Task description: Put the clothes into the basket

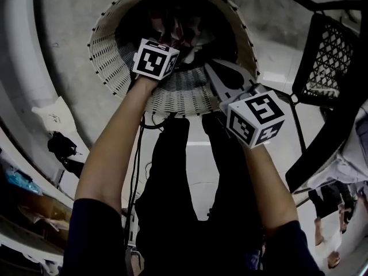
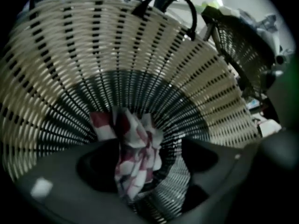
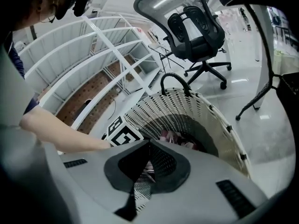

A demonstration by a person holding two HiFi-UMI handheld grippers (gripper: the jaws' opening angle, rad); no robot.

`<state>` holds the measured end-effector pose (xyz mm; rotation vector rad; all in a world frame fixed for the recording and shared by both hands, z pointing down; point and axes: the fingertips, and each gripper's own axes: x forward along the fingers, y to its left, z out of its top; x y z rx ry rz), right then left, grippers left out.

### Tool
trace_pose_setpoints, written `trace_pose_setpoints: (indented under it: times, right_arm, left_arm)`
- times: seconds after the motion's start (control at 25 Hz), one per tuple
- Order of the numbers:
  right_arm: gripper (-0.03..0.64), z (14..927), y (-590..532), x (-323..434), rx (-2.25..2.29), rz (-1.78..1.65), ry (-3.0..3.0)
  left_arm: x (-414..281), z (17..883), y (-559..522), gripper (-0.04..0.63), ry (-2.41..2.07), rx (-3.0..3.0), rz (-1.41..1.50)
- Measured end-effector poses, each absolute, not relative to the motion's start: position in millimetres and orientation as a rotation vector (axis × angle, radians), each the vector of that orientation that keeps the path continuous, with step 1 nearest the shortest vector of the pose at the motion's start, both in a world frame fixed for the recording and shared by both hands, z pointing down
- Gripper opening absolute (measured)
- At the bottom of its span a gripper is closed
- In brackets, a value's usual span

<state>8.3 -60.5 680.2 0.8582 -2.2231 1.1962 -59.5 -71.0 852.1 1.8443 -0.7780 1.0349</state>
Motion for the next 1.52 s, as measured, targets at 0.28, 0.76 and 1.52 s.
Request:
trace_pose_setpoints:
  times: [0.28,0.76,1.52]
  right_arm:
    - [0.008,652,-61,0,0.880,1.194,-2.248]
    - [0.008,534,-59,-13,0.918,1.142,-2.307]
    - [0.006,278,9,-31,0.834,0.960,-2.472]
  left_arm:
    - [-69,771,-74,0.382,-0.853,1.903,0.894]
    - [-96,572,-59,0.038,-0.969,2.045,0.623]
    - [-143,298,59,0.003,-1.005,2.210,0.443]
